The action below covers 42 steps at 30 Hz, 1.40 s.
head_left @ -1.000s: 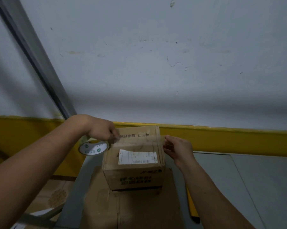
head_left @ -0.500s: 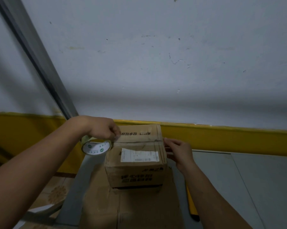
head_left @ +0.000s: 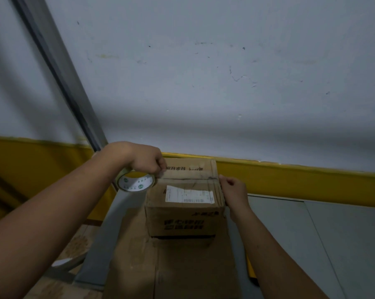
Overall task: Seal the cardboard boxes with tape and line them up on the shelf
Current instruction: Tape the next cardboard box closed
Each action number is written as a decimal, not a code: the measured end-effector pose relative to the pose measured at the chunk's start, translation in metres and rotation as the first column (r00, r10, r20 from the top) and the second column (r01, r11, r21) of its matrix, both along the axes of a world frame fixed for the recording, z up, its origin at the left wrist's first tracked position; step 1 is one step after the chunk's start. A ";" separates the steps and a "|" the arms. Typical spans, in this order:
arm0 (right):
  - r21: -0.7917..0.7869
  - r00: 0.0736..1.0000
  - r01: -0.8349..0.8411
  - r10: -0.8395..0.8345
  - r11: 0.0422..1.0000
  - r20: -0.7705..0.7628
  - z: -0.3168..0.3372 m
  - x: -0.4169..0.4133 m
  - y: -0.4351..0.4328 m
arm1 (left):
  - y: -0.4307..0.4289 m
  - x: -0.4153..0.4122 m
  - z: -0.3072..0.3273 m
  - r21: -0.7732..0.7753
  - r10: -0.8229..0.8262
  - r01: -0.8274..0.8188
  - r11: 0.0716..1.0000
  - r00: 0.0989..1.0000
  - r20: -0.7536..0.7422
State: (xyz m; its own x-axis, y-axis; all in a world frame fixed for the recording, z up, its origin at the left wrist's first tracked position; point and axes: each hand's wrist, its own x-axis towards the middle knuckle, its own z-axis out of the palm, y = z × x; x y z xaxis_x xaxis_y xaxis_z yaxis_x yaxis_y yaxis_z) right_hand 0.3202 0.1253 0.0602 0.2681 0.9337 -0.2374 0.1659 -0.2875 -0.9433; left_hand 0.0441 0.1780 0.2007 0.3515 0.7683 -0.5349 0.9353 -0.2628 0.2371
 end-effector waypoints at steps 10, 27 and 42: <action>-0.420 0.866 -0.153 -0.084 0.894 -0.493 -0.058 0.001 -0.017 | 0.000 -0.014 -0.003 0.000 0.006 -0.006 1.000 1.000 0.010; -0.136 0.328 -0.702 0.487 0.699 0.809 0.064 -0.046 -0.001 | -0.008 -0.019 0.004 0.034 0.018 -0.023 0.999 0.990 0.141; -0.270 0.141 -0.688 0.488 0.674 0.861 0.051 -0.051 0.001 | -0.060 -0.083 -0.048 -0.024 0.270 -0.530 0.848 0.392 0.879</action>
State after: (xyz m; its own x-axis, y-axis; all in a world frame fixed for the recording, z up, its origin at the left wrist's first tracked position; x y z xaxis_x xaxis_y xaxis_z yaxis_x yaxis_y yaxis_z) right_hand 0.2687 0.1267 0.1116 -0.4352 0.8919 -0.1232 0.8929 0.4100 -0.1861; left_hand -0.0387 0.1183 0.1525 0.1328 0.9905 0.0359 0.3277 -0.0780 0.9415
